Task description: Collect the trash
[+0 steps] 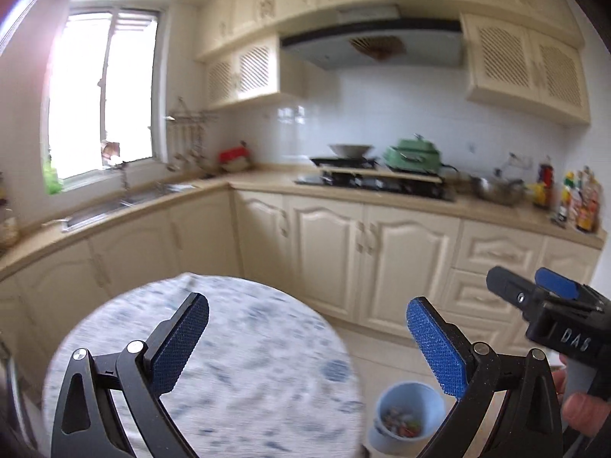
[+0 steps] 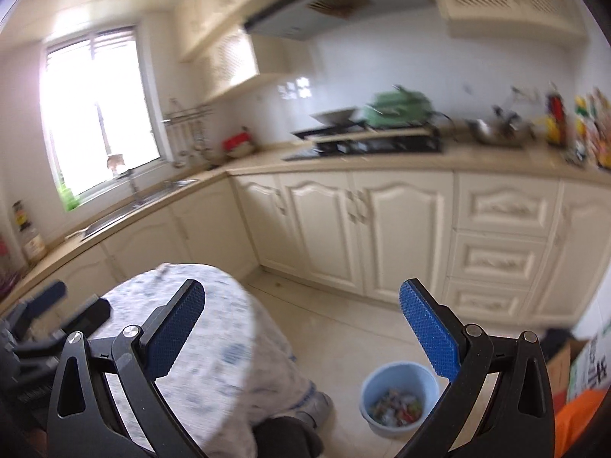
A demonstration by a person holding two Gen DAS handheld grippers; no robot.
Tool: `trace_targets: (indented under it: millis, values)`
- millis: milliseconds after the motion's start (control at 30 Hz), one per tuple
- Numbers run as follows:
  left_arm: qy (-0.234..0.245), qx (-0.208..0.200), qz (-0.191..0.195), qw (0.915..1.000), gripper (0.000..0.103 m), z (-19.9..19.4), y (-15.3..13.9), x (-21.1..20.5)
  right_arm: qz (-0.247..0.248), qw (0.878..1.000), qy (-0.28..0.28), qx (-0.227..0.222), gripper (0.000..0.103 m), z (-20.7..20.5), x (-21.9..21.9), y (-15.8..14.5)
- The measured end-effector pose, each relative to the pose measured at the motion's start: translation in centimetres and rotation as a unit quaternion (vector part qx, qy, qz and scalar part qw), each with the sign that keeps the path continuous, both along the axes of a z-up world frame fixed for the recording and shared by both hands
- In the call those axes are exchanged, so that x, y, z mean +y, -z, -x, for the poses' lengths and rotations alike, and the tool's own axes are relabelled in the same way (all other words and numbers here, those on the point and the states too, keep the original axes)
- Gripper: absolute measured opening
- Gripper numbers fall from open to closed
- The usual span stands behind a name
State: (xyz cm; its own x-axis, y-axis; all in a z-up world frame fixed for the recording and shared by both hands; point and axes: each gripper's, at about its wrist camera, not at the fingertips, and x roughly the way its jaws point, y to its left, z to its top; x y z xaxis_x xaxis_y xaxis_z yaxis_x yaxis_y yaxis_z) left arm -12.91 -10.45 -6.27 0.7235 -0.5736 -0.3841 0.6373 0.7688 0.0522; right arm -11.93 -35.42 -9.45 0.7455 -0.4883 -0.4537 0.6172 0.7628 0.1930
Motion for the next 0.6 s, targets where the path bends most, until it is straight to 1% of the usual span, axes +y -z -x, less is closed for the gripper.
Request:
trace_targets:
  millis: [67, 133, 200, 333, 467, 600]
  values:
    - [-0.019, -0.012, 0.007, 0.9997, 0.102, 1.3, -1.2, 2.9, 0.007, 1.000, -0.024, -0.006, 0.103, -1.7, 1.9, -0.8]
    - [-0.037, -0.016, 0.017, 0.9990, 0.102, 2.8, -2.5, 6.0, 0.014, 0.998, -0.050, -0.021, 0.103, -3.2, 3.9, -1.8]
    - [-0.054, -0.022, 0.028, 0.9979, 0.102, 4.8, -3.7, 9.4, 0.033, 0.997, -0.067, -0.023, 0.103, -4.8, 6.3, -3.0]
    - [-0.090, -0.042, 0.031, 0.9946, 0.102, 8.7, -5.6, 14.0, 0.057, 0.993, -0.102, -0.031, 0.103, -7.1, 11.0, -5.1]
    - [-0.129, -0.055, 0.044, 0.9891, 0.102, 11.7, -6.4, 15.7, 0.075, 0.991, -0.110, -0.033, 0.103, -8.4, 14.3, -6.4]
    - [-0.156, -0.066, 0.049, 0.9844, 0.102, 15.1, -6.2, 16.5, 0.083, 0.988, -0.123, -0.039, 0.103, -8.4, 16.9, -7.2]
